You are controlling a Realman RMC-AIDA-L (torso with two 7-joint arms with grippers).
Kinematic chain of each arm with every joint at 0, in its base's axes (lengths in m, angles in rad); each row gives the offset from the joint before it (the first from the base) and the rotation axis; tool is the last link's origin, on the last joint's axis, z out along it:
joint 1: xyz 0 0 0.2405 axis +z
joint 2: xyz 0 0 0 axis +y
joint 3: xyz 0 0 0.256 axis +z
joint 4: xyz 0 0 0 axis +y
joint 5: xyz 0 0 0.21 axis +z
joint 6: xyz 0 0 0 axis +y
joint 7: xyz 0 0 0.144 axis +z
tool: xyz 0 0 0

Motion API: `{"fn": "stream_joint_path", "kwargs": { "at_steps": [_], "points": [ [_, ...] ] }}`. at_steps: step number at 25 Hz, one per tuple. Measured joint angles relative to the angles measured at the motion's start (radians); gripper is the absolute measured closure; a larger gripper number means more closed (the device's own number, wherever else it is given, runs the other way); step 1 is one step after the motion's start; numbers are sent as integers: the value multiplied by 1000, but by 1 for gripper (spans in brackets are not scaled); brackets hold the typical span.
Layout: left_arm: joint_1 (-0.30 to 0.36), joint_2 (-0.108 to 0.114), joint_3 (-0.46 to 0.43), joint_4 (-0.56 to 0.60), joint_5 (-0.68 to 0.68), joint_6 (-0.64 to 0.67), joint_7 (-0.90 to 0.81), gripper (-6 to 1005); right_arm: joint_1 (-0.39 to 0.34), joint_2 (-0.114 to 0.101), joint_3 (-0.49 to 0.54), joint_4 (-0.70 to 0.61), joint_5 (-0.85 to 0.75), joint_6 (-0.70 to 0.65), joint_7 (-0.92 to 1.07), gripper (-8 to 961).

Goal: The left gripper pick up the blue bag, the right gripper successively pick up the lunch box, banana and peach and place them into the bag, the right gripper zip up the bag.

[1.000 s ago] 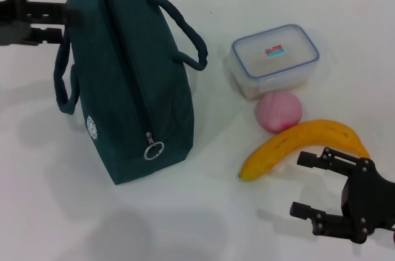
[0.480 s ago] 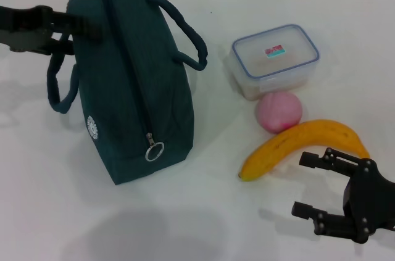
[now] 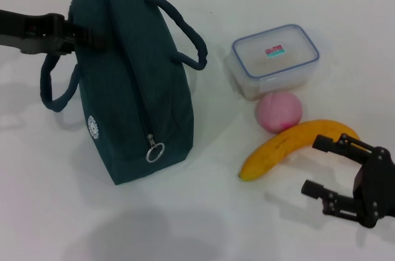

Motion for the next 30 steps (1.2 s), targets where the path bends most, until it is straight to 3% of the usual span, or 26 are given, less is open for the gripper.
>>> {"fn": "stream_joint_path", "kwargs": {
  "at_steps": [7, 11, 17, 23, 30],
  "points": [
    [-1, 0, -1, -3, -3, 0, 2, 564, -3, 0, 1, 14, 112, -3, 183, 183],
    [1, 5, -5, -8, -36, 1, 1, 756, 1, 0, 1, 57, 270, 23, 406, 183],
    [3, 7, 0, -4, -57, 11, 2, 968, 23, 1, 1, 71, 419, 223, 814, 184],
    [-5, 10, 2, -7, -76, 25, 14, 968, 81, 8, 1, 95, 480, 397, 951, 184],
    [-9, 15, 2, -9, -90, 26, 30, 968, 200, 16, 7, 133, 524, 564, 986, 184]
  ]
}}
